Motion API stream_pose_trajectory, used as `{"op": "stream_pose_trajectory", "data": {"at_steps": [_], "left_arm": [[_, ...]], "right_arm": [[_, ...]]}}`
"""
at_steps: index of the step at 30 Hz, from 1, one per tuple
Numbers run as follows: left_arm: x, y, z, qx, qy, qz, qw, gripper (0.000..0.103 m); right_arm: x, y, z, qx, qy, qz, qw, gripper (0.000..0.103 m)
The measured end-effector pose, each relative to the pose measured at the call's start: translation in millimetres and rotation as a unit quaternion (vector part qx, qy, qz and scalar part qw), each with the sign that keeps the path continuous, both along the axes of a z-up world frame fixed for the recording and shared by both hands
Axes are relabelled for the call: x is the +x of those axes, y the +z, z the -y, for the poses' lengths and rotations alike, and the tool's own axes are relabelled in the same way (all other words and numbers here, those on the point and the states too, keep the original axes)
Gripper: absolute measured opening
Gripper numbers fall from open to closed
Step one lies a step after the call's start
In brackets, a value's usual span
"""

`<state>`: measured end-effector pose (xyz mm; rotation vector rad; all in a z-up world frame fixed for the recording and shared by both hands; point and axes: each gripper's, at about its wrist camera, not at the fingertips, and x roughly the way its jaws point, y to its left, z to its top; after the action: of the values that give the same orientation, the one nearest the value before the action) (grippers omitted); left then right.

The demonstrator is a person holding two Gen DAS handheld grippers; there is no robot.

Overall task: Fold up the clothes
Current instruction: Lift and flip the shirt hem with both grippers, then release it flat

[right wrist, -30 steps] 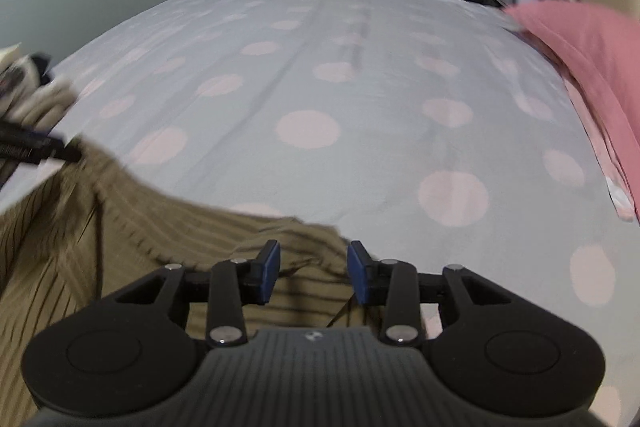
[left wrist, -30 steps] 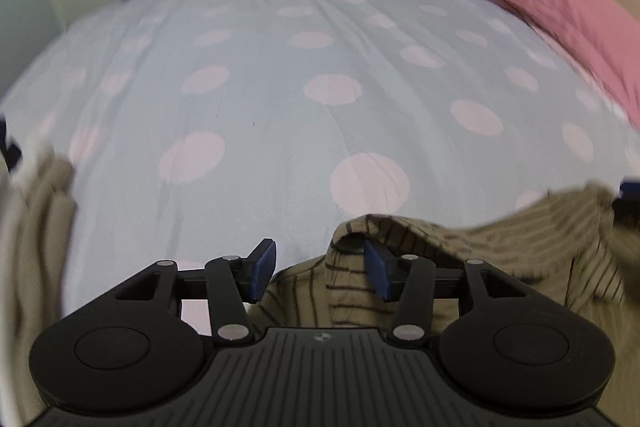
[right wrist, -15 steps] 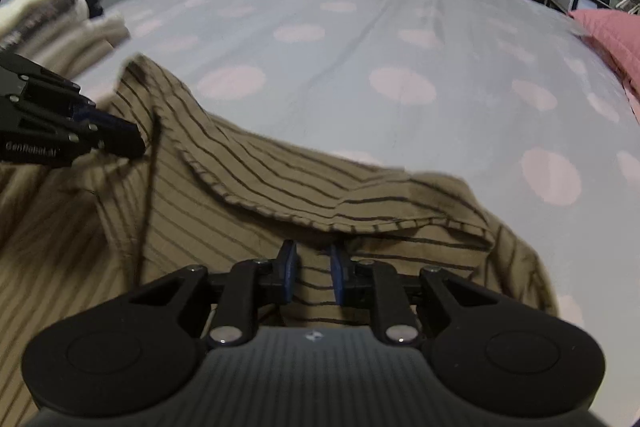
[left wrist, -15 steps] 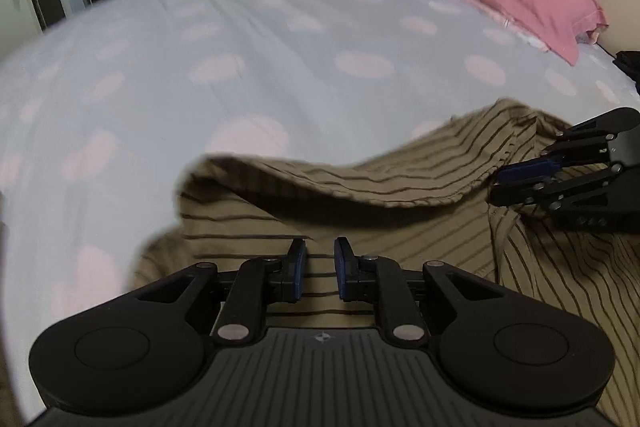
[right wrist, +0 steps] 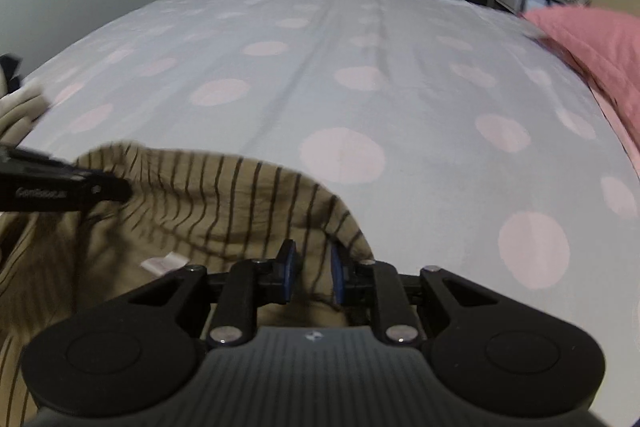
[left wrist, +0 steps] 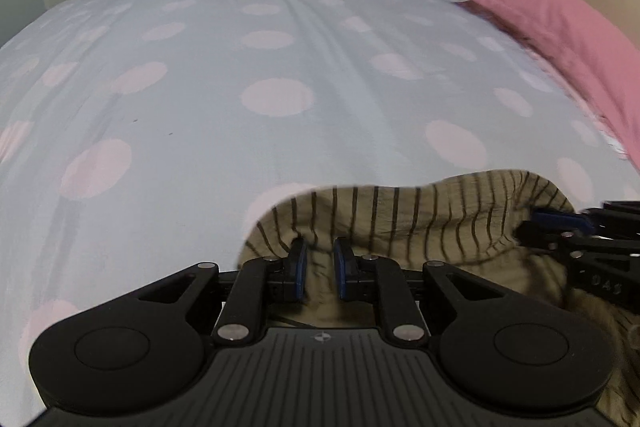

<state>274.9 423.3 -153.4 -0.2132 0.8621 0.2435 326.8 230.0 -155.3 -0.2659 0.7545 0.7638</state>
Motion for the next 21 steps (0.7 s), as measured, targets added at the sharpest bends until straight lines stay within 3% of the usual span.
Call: {"op": "stream_pose_trajectory", "data": {"at_steps": [6,9,11,13,17,21], "left_arm": [[4,-3,-2,-0.003,0.010,-0.014,0.9999,0.014],[-3,10,-3,-0.009,0.006,-0.005,0.9999,0.015],[-13,23,-3,-0.012,0.003,0.005,0.9999,0.026],[-28,37,-4,-0.007,0.000,0.015,0.9999,0.031],[-69,63,-9,0.010,0.002,0.022,0.9997,0.040],[-121,82,-21,0.018,0.020,0.012,0.9996,0.040]], "right_arm": [[16,-9,-3,0.002,-0.035,-0.031,0.999,0.021],[11,6,2,0.019,-0.029,-0.027,0.999,0.022],[4,21,13,0.035,-0.024,-0.024,0.999,0.023],[-3,36,28,0.043,-0.022,-0.020,0.999,0.029],[-15,60,68,0.041,-0.033,-0.021,0.998,0.030],[-33,78,128,0.026,-0.061,-0.023,0.998,0.030]]}}
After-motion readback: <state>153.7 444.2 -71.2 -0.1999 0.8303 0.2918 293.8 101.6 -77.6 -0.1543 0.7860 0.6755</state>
